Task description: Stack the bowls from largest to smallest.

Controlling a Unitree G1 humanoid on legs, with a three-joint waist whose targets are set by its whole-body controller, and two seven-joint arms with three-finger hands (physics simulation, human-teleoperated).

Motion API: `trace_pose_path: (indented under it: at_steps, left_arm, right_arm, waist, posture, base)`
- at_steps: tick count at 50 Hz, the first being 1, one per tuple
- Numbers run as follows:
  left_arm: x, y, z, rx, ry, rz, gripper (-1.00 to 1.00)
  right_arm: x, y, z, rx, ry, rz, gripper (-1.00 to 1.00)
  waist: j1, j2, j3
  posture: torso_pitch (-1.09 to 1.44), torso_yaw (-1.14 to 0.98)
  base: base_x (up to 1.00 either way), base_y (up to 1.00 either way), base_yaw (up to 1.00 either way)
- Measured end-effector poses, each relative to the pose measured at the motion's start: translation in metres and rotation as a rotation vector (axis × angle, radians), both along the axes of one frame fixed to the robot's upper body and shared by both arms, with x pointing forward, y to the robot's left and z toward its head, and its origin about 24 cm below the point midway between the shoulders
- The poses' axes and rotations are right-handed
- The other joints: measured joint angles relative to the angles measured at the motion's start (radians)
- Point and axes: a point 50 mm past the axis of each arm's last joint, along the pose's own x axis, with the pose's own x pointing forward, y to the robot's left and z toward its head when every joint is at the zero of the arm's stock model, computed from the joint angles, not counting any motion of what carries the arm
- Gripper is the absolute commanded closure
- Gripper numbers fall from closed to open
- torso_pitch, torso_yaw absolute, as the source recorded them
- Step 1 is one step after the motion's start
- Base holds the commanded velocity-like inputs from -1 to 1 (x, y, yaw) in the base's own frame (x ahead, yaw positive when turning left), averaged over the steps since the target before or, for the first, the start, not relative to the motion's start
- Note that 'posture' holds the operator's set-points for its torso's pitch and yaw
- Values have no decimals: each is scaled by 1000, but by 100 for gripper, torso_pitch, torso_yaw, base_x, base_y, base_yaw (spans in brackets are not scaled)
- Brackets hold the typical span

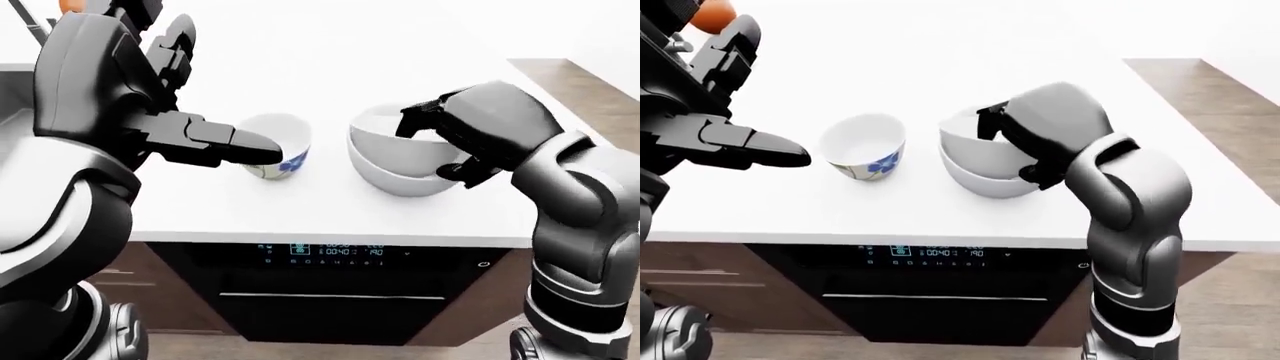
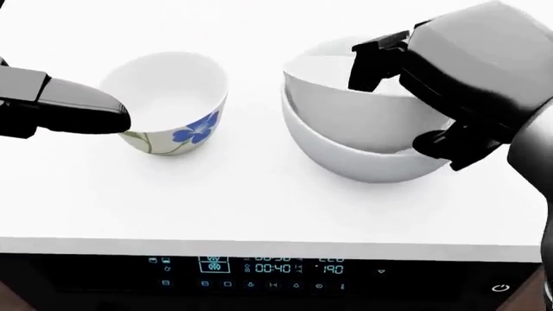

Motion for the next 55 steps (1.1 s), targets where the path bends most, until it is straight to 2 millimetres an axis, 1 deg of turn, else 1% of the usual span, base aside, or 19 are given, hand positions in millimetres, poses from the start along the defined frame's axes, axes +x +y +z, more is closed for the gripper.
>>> trace_pose_path:
  at_steps: [2, 5, 9, 14, 18, 20, 23, 26, 29, 30, 31, 33, 37, 40, 44, 46, 49, 52, 55]
  left_arm:
    - [0, 1, -1, -3, 0, 3, -100]
    - [1, 0, -2, -3, 4, 0, -100]
    - [1, -1, -2, 2, 6, -5, -100]
    - [0, 0, 0, 2, -2, -2, -100]
    - [0, -1, 3, 7, -4, -2, -100]
    - [0, -3, 4, 20, -3, -5, -100]
    - [-1, -7, 3, 52, 0, -14, -100]
    - [-2, -9, -2, 80, 12, -13, -100]
    - [-3, -12, -8, 121, 30, -20, -100]
    - [-3, -13, -10, 141, 38, -23, -100]
    - [-4, -14, -12, 161, 45, -26, -100]
    - [-5, -17, -16, 229, 53, -20, -100]
    - [-4, -29, -24, 353, 63, -34, -100]
    - [2, -38, -29, 437, 61, -35, -100]
    - [22, -42, -39, 603, 43, 32, -100]
    - [33, -42, -44, 652, 40, 63, -100]
    - [41, -42, -38, 663, 16, 86, -100]
    - [40, -43, -30, 727, -35, 123, -100]
    - [39, -44, -28, 772, -50, 147, -100]
  right_arm:
    - [3, -4, 0, -23, -25, -13, 1]
    - [5, -8, 8, -51, -61, -26, 1]
    - [-5, -11, 26, -81, -122, -23, -4]
    - [-25, -13, 38, -84, -152, -11, -8]
    - [-48, -15, 52, -81, -175, 2, -7]
    - [-61, -21, 58, -60, -192, -5, -9]
    - [-80, -38, 65, -17, -209, -42, -11]
    - [-88, -56, 66, 23, -199, -82, -12]
    - [-92, -73, 65, 78, -183, -117, -34]
    - [-93, -78, 64, 95, -177, -128, -36]
    - [-93, -82, 62, 108, -171, -136, -44]
    - [-93, -89, 60, 128, -162, -149, -100]
    - [-97, -104, 56, 182, -165, -184, -100]
    - [-99, -110, 52, 215, -165, -194, -100]
    - [-102, -114, 50, 225, -162, -209, -100]
    - [-105, -117, 52, 235, -168, -217, -100]
    - [-108, -119, 54, 250, -181, -226, -100]
    - [-109, -120, 55, 257, -184, -228, -100]
    - [-109, -120, 56, 258, -190, -227, -100]
  waist:
    - [-1, 1, 2]
    - [0, 3, 7]
    - [2, 3, 10]
    - [3, -3, 8]
    - [5, -5, 13]
    - [7, -7, 13]
    - [10, -13, 12]
    - [8, -19, 10]
    - [8, -22, 12]
    - [8, -24, 12]
    - [8, -25, 13]
    - [8, -26, 15]
    - [13, -30, 16]
    - [14, -33, 16]
    - [16, -35, 14]
    - [19, -36, 15]
    - [21, -47, 18]
    - [22, -58, 15]
    - [23, -67, 10]
  posture:
    - [0, 0]
    - [0, 0]
    - [0, 0]
    - [0, 0]
    - [0, 0]
    - [0, 0]
    - [0, 0]
    - [0, 0]
    - [0, 0]
    - [0, 0]
    - [0, 0]
    - [0, 0]
    - [0, 0]
    - [0, 0]
    - [0, 0]
    - [0, 0]
    - [0, 0]
    - [0, 0]
    - [0, 0]
  base:
    - [0, 0, 0]
    - [0, 0, 0]
    - [0, 0, 0]
    - [0, 0, 0]
    - [0, 0, 0]
    - [0, 0, 0]
    - [0, 0, 0]
    - [0, 0, 0]
    - [0, 0, 0]
    - [0, 0, 0]
    - [0, 0, 0]
    - [0, 0, 0]
    - [0, 0, 0]
    - [0, 0, 0]
    - [0, 0, 0]
    - [0, 0, 0]
    - [0, 0, 0]
    - [0, 0, 0]
    - [0, 0, 0]
